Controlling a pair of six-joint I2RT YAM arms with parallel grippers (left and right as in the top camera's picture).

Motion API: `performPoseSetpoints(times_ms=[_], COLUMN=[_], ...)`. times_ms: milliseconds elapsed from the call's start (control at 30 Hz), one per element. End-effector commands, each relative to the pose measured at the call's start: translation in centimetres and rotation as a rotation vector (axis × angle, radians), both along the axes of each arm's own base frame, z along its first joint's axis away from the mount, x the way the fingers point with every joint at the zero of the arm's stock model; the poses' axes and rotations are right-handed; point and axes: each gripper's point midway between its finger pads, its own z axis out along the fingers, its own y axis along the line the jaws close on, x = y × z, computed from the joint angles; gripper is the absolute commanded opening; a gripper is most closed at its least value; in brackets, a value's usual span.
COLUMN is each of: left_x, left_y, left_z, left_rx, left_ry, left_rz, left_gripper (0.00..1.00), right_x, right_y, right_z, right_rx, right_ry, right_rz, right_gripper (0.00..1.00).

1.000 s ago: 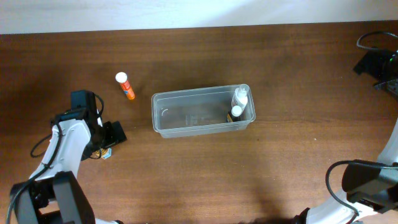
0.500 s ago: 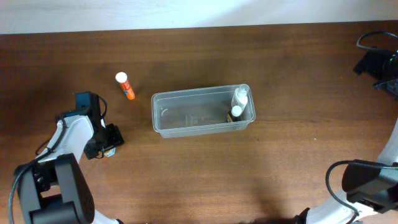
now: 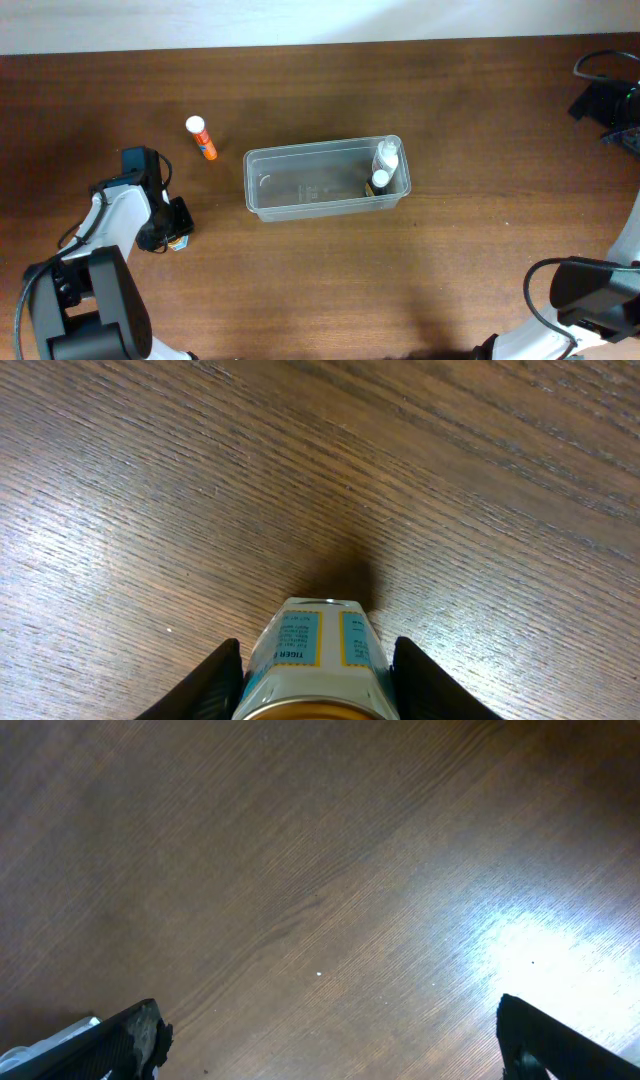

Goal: Pack container
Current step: 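Reach left gripper down to the gold round tin and grasp it, then carry the gold tin into the container's left end and release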

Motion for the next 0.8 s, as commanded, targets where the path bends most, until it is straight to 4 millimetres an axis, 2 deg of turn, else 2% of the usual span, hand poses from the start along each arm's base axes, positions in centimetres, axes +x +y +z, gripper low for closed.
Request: performPoseSetpoints(times_ms=[0,267,500,700,733,767], left_x=[-0.2,0.3,1.2,2.9,3.2,3.9], left_y=[-0.2,-0.1,-0.1,-1.9,-2.4,-3.6], left_z=[-0.3,0.9,3.8,6.7,7.2,8.3], left_rx=[-0.019,-0.025,-0.035,-0.128,-0.142,-0.172], left_ry=[0.006,0.012,0.020,-0.018,-0.027,-0.049], left_rz=[0.004,0.004,0.003,-0.089,-0.116,-0.186], left_gripper=[0.43,0.38,0.38,0.37,0.37,0.37], right_x=[-0.1,-0.1,-0.1,-0.1,-0.1,-0.1], right_y=[-0.1,-0.1,-0.1,-0.1,-0.1,-0.1], right_z=[1.0,1.0,1.0,1.0,1.0,1.0], right_rx=[-0.012,-0.013,-0.012,-0.012,-0.012,-0.012], right_ry=[-0.028,-0.028,-0.028,-0.027,-0.028,-0.028], right_rz=[-0.008,-0.008,-0.008,-0.008,-0.008,-0.008], right_gripper=[0.98,0.98,0.98,0.98,0.98,0.98])
